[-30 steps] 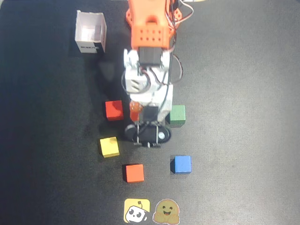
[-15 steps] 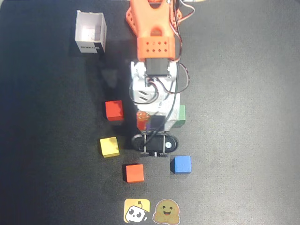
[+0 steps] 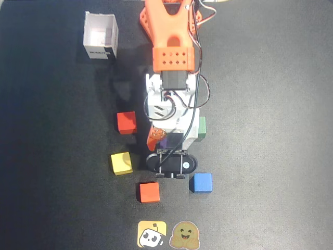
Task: Put the purple cube on top of the yellow cube.
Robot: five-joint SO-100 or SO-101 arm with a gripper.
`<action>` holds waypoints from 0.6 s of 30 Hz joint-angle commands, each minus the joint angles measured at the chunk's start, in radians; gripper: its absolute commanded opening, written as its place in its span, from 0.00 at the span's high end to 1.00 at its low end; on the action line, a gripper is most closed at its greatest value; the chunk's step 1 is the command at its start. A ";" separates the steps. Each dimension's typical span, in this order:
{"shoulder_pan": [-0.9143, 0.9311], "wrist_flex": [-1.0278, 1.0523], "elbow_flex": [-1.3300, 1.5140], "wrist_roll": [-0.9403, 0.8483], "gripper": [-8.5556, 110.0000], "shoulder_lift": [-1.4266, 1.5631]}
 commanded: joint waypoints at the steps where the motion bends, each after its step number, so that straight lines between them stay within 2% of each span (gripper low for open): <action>1: 0.000 -0.017 -0.008 0.009 0.73 0.000; 18: -0.005 -0.057 0.071 -0.066 0.73 -0.023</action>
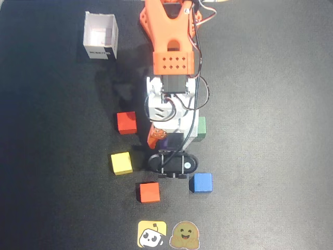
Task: Put the purple cube on top of the yellow cube.
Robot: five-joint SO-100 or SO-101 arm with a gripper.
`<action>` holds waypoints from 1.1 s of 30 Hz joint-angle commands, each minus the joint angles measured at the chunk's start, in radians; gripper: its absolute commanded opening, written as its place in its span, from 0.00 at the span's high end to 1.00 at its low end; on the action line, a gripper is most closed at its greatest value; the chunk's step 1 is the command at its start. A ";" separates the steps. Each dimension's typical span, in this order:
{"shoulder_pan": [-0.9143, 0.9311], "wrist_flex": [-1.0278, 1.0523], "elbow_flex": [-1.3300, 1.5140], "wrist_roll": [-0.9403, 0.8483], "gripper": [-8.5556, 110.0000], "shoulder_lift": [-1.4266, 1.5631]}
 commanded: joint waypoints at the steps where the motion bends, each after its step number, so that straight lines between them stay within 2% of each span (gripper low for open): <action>1: -0.003 -0.011 0.002 -0.028 0.73 0.005; 18: -0.008 -0.087 0.048 -0.032 0.74 -0.028; 26: -0.003 -0.117 0.060 -0.029 0.79 -0.031; 29: 0.000 -0.135 0.074 -0.029 0.87 -0.029; 33: 0.000 -0.167 0.094 -0.029 0.91 -0.031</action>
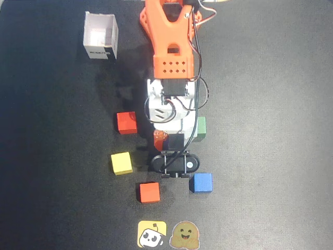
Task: Put the purple cube on top of the yellow cube.
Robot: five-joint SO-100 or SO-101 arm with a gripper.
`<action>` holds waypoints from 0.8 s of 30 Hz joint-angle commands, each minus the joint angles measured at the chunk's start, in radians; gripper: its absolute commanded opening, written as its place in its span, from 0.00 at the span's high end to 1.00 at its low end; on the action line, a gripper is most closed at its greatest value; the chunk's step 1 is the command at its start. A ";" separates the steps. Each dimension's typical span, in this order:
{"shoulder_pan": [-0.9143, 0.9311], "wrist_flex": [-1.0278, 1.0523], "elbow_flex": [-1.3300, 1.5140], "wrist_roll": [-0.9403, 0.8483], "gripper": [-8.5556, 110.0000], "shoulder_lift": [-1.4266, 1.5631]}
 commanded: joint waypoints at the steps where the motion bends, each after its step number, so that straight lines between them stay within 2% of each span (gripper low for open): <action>1: 0.002 -0.021 0.006 0.003 0.92 0.003; 12: 0.023 0.048 -0.006 0.021 0.92 0.075; 24: 0.072 0.255 -0.043 0.083 0.92 0.279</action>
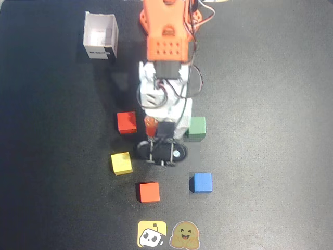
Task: Put the purple cube on top of the yellow cube.
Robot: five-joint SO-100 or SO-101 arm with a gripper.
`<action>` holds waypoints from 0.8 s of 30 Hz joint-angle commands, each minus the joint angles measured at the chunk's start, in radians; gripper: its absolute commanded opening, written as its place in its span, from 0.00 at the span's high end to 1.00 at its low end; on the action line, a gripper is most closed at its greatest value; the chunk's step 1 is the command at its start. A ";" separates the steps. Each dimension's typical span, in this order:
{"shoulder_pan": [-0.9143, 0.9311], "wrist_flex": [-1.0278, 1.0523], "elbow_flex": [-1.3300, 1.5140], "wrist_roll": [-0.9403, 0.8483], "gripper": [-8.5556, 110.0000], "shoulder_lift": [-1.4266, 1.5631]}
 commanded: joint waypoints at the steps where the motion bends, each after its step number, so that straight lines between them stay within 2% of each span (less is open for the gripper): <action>1: 0.026 0.080 -0.063 0.035 0.92 0.067; 5: 0.071 0.167 -0.106 0.037 0.92 0.083; 14: 0.167 0.238 -0.213 -0.132 0.92 0.066; 24: 0.175 0.164 -0.255 0.084 0.92 0.080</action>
